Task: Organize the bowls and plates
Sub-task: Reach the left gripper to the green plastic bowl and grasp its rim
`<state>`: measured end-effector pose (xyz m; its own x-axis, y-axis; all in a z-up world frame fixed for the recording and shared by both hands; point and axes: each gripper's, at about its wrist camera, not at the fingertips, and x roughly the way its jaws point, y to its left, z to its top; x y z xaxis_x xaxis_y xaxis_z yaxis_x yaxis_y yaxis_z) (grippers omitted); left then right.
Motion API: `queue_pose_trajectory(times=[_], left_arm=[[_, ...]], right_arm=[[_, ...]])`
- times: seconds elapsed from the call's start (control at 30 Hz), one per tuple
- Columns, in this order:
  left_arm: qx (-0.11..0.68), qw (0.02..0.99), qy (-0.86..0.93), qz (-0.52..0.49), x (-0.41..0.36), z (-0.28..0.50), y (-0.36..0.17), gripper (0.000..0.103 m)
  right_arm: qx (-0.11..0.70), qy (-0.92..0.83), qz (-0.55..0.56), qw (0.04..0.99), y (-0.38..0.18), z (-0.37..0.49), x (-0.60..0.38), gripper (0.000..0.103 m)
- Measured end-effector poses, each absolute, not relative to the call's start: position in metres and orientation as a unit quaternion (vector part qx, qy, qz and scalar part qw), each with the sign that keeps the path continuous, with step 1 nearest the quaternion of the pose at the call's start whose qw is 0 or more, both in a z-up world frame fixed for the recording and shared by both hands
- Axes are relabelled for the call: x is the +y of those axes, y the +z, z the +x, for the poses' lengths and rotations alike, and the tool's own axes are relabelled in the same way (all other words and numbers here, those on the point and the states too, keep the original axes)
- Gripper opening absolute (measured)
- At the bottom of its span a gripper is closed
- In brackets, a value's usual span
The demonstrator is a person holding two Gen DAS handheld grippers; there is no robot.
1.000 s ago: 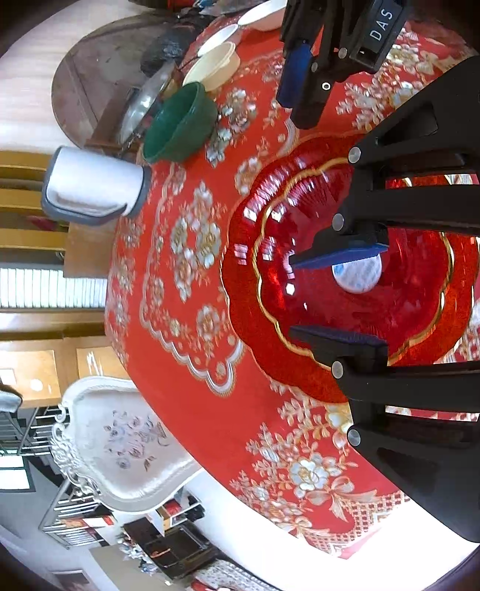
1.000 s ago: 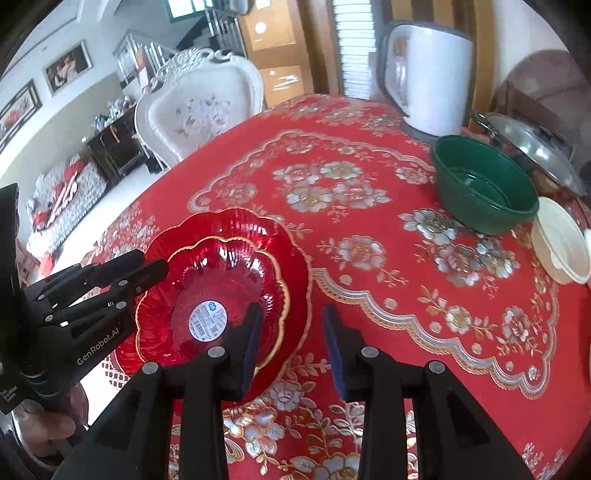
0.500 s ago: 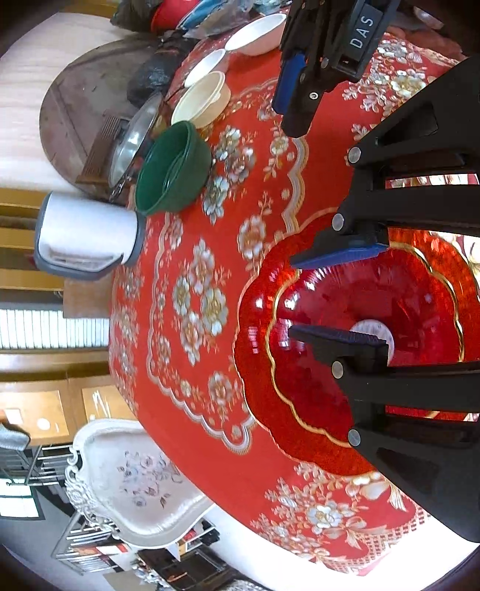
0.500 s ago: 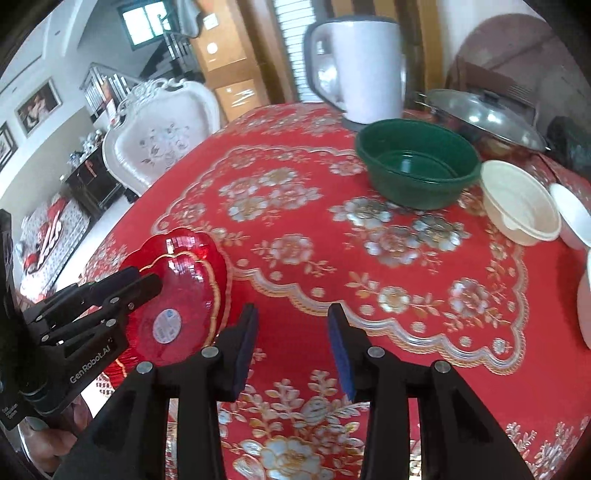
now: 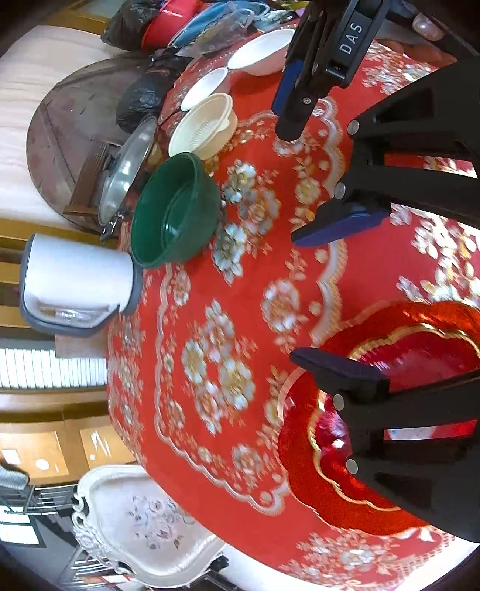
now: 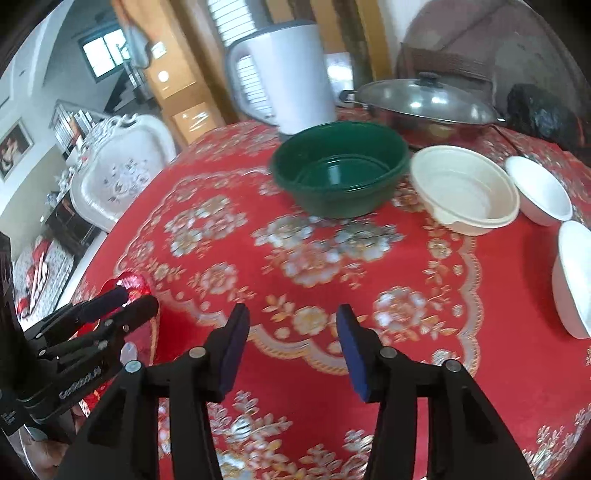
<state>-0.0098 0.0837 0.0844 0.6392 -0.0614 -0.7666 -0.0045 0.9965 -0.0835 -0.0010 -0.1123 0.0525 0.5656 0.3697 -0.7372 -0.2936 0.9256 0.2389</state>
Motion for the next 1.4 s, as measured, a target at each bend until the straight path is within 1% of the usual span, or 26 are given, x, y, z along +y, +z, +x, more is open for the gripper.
queue_pose_trajectory(times=[0.33,0.7,0.93,1.13,1.4], left_arm=[[0.453,0.890,-0.029,-0.044,0.057,0.066,0.091,0.057],[0.504,0.861,-0.014,-0.065,0.054,0.153,0.076,0.057],[0.502,0.862,-0.007,-0.073,0.056,0.189,0.076,0.057],[0.521,0.851,-0.009,-0.064,0.049,0.218,0.061,0.057],[0.524,0.850,-0.008,-0.057,0.043,0.232,0.053,0.057]], right_arm=[[0.441,0.161,0.117,0.875,0.051,0.061,-0.154,0.051],[0.457,0.161,0.187,0.854,0.036,0.120,-0.159,0.051],[0.453,0.161,0.220,0.849,0.031,0.136,-0.165,0.051],[0.446,0.163,0.217,0.853,0.032,0.147,-0.162,0.051],[0.439,0.158,0.199,0.862,0.028,0.154,-0.162,0.051]])
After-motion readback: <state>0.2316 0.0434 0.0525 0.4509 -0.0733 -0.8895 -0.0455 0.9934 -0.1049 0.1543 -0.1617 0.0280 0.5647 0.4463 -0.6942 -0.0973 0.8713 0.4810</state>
